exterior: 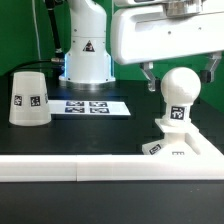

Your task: Assemble lamp

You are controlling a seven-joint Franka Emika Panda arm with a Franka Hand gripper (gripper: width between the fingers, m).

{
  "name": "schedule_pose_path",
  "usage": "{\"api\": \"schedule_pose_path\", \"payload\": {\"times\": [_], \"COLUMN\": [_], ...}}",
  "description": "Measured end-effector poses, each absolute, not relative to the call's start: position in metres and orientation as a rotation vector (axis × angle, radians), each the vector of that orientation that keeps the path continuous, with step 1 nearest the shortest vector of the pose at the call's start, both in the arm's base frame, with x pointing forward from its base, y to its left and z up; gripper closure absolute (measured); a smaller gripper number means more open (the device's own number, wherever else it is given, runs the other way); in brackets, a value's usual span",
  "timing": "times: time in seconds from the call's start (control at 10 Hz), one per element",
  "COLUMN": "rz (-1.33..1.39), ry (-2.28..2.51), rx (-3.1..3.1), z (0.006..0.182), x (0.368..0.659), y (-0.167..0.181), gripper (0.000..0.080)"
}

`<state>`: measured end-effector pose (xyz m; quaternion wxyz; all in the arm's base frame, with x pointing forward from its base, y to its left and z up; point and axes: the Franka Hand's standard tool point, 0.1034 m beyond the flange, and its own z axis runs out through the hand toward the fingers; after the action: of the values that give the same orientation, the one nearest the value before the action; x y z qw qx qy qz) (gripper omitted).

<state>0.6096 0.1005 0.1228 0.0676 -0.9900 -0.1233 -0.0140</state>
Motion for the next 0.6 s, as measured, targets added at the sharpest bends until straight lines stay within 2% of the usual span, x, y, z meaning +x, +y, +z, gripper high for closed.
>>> {"api": "schedule_pose_path", "payload": {"times": [0.6], "rz": [-0.065], "ry": [-1.092], "rx": [-2.860], "z": [0.1210], "x": [0.6146], "y": [0.0963], "gripper": [0.0101]}}
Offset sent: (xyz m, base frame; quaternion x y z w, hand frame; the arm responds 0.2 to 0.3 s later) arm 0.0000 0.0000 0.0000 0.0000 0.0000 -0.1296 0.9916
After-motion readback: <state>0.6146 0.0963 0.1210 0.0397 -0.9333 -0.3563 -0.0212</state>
